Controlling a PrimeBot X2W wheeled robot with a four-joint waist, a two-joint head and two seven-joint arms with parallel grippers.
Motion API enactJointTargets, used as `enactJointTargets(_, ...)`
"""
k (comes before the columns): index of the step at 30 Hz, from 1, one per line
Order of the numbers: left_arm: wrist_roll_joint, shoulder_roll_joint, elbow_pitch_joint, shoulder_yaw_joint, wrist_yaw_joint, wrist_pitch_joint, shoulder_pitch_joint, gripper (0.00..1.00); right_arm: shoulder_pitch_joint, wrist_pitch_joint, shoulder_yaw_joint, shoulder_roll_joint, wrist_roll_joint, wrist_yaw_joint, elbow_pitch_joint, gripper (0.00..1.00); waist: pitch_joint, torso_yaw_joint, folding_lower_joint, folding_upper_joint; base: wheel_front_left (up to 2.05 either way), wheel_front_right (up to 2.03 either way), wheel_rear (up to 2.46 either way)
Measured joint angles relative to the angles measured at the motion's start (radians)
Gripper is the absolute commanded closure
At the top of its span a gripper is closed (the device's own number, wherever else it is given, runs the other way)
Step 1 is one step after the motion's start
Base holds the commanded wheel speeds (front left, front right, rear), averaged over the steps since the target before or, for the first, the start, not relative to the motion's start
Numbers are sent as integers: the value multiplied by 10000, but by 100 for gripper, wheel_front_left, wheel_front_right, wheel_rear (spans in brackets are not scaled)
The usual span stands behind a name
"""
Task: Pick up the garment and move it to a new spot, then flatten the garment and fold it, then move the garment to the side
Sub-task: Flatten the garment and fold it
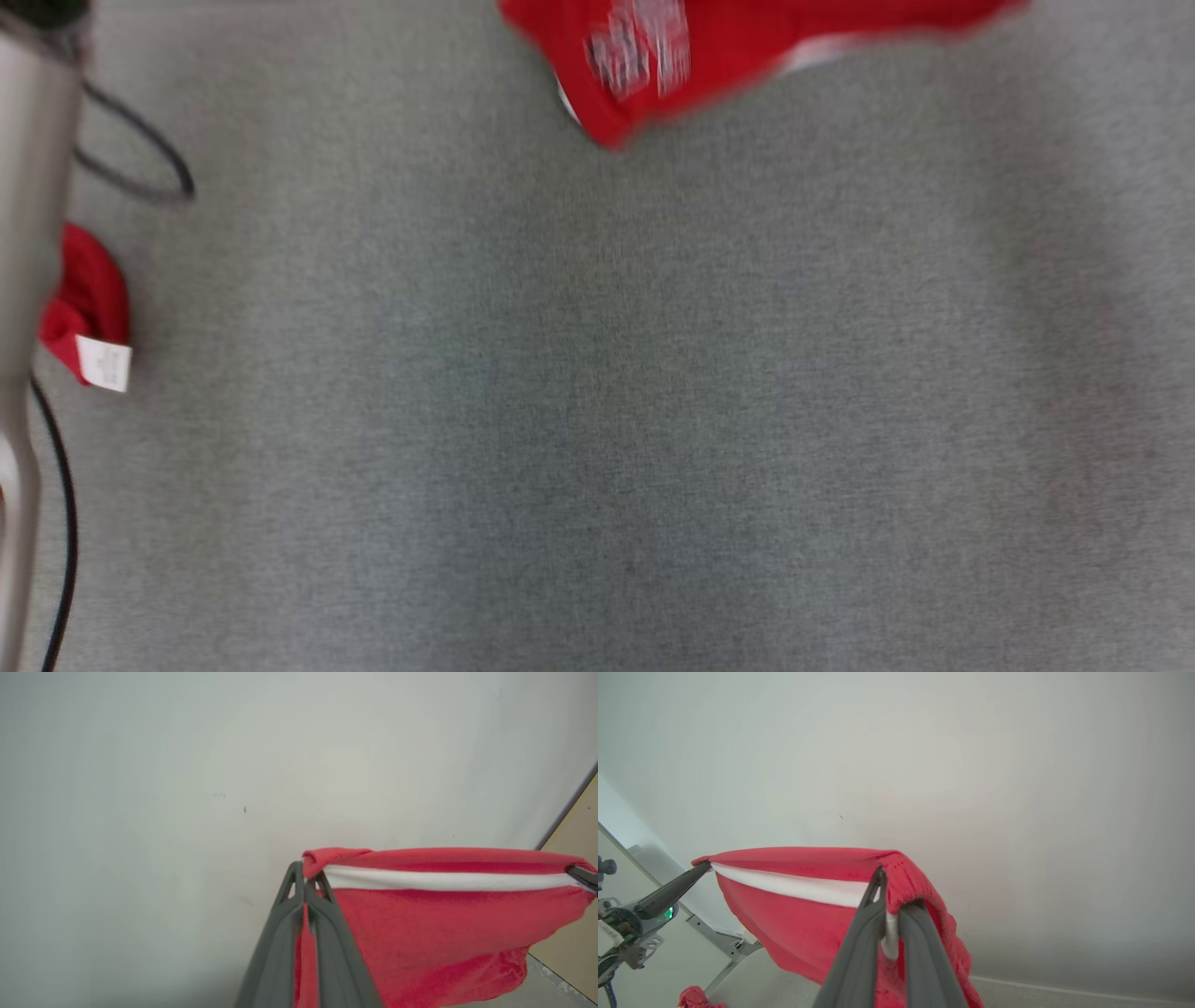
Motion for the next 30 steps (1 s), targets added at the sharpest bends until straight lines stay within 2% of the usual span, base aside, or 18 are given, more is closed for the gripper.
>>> enactJointTargets(8, 69, -539, 1578, -77, -2, -1039, -2451, 100, -2061, -1055, 107, 171, -606, 0, 671, 100, 1052, 9, -1, 0, 0, 0, 0)
enactJointTargets(12, -221, -719, 1827, -378, 2, -1187, -2601, 100, -2025, -1300, 533, 257, -491, 0, 481, 100, 1190, 10, -1, 0, 0, 0, 0)
enactJointTargets(17, -905, -570, 1553, -1103, 2, -1212, -1795, 100, -992, -1216, 1463, -88, -194, -2, -84, 100, 967, 82, -1, 0, 0, 0, 0)
enactJointTargets(21, -1565, -150, 1177, -1726, 2, -844, -795, 100, -150, -1114, 1994, -650, 226, -2, -679, 100, 576, 149, -2, 0, 0, 0, 0)
enactJointTargets(25, -2228, 341, 673, -2470, 2, -40, 318, 100, 827, -978, 2523, -1034, 759, -2, -1179, 100, 11, 191, -3, 0, 0, 0, 0)
enactJointTargets(30, -3116, 1285, -58, -3317, 2, 1202, 1766, 100, 2058, -399, 3340, -1325, 1331, -2, -1941, 100, -862, 162, -3, 0, 0, 0, 0)
